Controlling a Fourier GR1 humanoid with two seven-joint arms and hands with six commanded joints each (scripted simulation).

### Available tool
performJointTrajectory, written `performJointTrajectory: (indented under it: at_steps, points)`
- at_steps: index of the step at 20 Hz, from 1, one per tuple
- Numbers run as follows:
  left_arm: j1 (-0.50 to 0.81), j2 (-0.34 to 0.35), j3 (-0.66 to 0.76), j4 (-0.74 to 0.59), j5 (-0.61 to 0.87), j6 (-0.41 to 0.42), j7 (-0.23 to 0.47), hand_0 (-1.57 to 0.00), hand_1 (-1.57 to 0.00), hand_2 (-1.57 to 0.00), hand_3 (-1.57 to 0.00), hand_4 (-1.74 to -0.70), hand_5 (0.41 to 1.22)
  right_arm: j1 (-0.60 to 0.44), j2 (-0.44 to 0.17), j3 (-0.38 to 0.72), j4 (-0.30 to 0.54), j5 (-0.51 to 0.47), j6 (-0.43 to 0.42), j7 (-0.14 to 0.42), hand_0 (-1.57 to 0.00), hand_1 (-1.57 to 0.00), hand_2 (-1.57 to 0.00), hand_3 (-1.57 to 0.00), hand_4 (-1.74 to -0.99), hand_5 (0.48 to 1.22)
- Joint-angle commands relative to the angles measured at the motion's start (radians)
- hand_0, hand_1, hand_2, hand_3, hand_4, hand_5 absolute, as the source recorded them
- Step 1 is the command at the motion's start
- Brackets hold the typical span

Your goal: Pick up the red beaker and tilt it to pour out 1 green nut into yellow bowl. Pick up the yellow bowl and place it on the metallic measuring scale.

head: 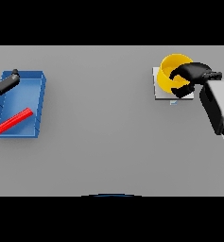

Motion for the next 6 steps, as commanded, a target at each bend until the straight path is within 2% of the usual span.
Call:
performJointTrajectory:
  at_steps: [1,6]
  points:
    - [0.004,0.0,0.0,-0.007,0.0,0.005,-0.008,0.0,0.0,0.0,0.0,-0.81,0.736,-0.005,0.01,0.004,0.016,0.005,-0.005,-0.009,-0.16,-0.14,-0.29,-0.47,-1.356,0.755]
    - [0.018,0.006,0.005,-0.021,0.008,0.008,-0.017,0.0,0.0,0.0,0.0,-0.82,0.734,-0.026,0.01,0.018,0.048,0.023,0.006,-0.032,-0.05,-0.05,-0.12,-0.35,-1.308,0.733]
